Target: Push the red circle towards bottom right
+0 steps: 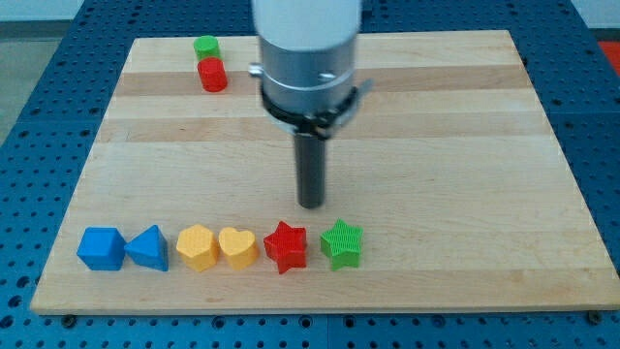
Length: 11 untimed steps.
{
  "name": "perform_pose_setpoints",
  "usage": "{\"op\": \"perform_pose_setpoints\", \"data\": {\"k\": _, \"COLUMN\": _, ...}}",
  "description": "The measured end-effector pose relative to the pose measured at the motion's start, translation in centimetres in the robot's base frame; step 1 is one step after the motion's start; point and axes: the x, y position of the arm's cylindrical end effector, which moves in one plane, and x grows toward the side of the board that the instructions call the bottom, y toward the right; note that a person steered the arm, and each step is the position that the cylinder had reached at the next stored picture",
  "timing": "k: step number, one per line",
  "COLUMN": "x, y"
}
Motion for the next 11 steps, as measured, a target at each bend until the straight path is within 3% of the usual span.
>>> {"op": "perform_pose_setpoints", "data": {"k": 4, "x": -16.7, "y": -21.9}}
{"op": "perform_pose_setpoints", "data": {"k": 6, "x": -21.1, "y": -21.6}}
{"op": "perform_pose_setpoints", "data": {"k": 11, "x": -20.2, "y": -7.5}}
